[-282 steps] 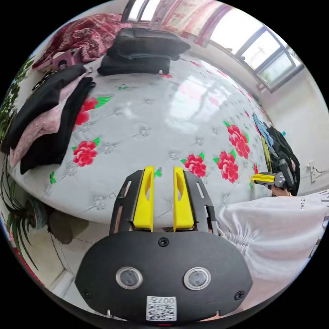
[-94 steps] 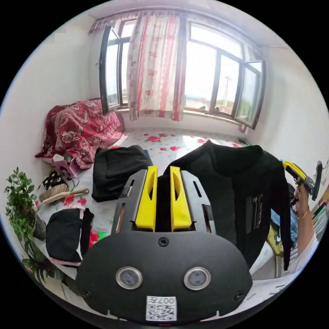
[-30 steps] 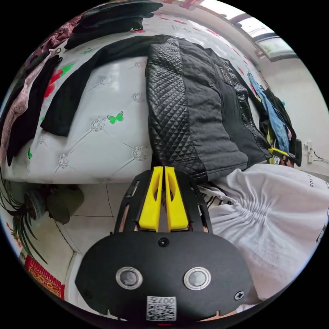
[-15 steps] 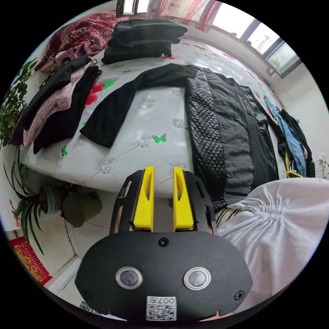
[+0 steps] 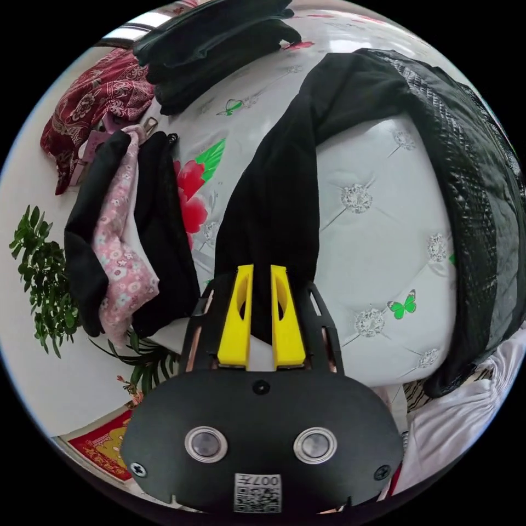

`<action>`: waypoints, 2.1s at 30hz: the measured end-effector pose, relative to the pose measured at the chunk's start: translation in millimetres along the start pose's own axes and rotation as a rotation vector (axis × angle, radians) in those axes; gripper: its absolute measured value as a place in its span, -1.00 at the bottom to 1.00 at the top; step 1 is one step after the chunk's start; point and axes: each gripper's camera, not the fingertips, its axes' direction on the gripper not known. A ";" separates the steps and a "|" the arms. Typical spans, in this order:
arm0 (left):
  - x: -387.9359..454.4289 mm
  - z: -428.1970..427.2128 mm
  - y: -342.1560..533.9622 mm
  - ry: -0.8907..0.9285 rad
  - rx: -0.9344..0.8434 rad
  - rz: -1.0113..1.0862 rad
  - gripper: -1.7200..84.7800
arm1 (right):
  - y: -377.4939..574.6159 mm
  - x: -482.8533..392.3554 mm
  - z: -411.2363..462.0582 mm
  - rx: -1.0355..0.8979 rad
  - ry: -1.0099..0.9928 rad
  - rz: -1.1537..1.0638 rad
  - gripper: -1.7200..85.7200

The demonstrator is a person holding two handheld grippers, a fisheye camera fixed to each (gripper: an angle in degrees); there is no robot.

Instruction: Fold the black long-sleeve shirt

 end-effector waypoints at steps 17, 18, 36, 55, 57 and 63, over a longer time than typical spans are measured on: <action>-186.8 -167.5 24.0 0.294 0.504 -0.572 -0.83 | -83.8 2.7 -63.5 0.313 0.099 0.160 -0.89; -184.3 -180.1 25.4 0.277 0.546 -0.600 -0.82 | -93.4 5.7 -67.4 0.329 0.105 0.159 -0.88; 60.8 -152.6 -350.5 0.552 0.277 0.108 -0.82 | -374.3 104.8 21.2 0.105 0.149 0.105 -0.89; 60.4 -179.8 -282.6 0.526 0.537 -0.033 -0.82 | -320.1 109.7 -16.7 0.471 0.158 0.002 -0.89; 65.9 -179.8 -273.2 0.542 0.525 -0.033 -0.83 | -335.1 99.9 -3.3 0.392 0.070 -0.075 -0.90; 74.5 -179.9 -215.2 0.601 0.473 -0.105 -0.84 | -387.1 90.5 52.4 0.264 0.200 -0.040 -0.92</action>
